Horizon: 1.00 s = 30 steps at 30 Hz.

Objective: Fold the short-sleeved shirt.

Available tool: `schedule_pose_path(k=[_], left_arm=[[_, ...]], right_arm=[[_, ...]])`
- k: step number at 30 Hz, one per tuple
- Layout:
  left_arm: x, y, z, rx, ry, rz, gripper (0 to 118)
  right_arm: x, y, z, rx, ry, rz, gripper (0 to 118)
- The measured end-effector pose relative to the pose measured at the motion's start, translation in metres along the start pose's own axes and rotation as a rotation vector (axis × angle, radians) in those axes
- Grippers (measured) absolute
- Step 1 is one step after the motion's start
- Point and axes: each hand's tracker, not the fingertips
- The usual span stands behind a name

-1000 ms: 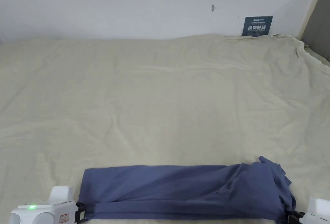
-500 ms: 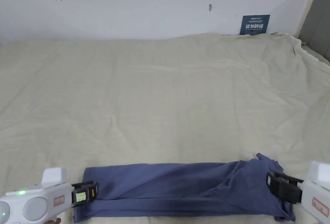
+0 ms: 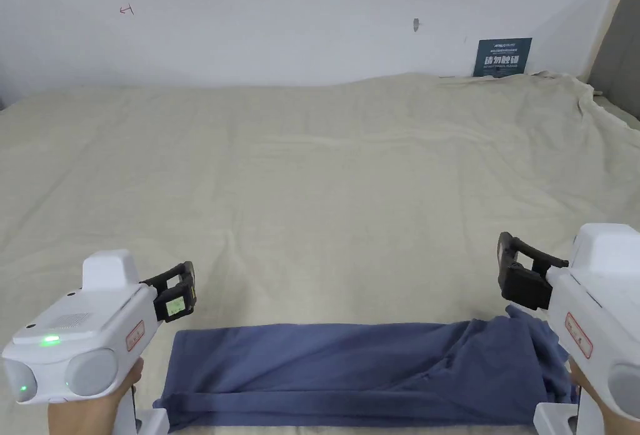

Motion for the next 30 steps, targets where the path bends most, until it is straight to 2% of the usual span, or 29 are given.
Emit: schedule_pose_path(k=[3,4,5,6,11,16,21,23,25,27,29,30], left_arm=[[0.002,-0.004,0.001,0.019,-0.013,0.03,50],[0.003,-0.005,0.002,0.021,-0.017,0.034,24],[0.004,-0.007,0.004,0.031,-0.031,0.035,3],[0.006,-0.008,0.007,0.068,-0.063,0.033,0],[0.011,-0.011,0.006,0.024,-0.071,-0.01,0],[0.004,-0.012,0.003,-0.002,-0.076,0.002,0],[-0.017,-0.012,-0.017,-0.184,-0.114,0.068,0],[-0.03,-0.015,-0.029,-0.28,-0.141,0.113,10],[-0.04,-0.023,-0.04,-0.356,-0.167,0.143,30],[-0.052,-0.032,-0.054,-0.453,-0.2,0.157,34],[-0.059,-0.043,-0.066,-0.524,-0.203,0.178,56],[-0.064,-0.048,-0.071,-0.557,-0.218,0.181,61]], right_arm=[[-0.002,-0.003,-0.002,0.004,-0.003,0.011,30],[-0.002,-0.004,-0.003,0.009,-0.004,0.012,8],[-0.002,-0.006,-0.003,0.021,-0.017,0.013,0],[0.0,-0.007,-0.002,0.027,-0.016,0.014,0],[0.001,-0.007,0.0,0.032,-0.004,0.01,0],[0.001,-0.005,0.0,0.03,0.005,0.005,0],[0.001,-0.005,-0.003,0.013,0.012,-0.004,0],[0.001,-0.005,-0.005,0.003,0.014,-0.005,0],[0.002,-0.007,-0.006,-0.005,0.012,-0.005,0],[0.003,-0.009,-0.008,-0.019,0.008,-0.002,0],[-0.002,-0.007,-0.006,-0.028,0.001,-0.002,0],[-0.001,-0.009,-0.007,-0.034,-0.003,-0.006,0]])
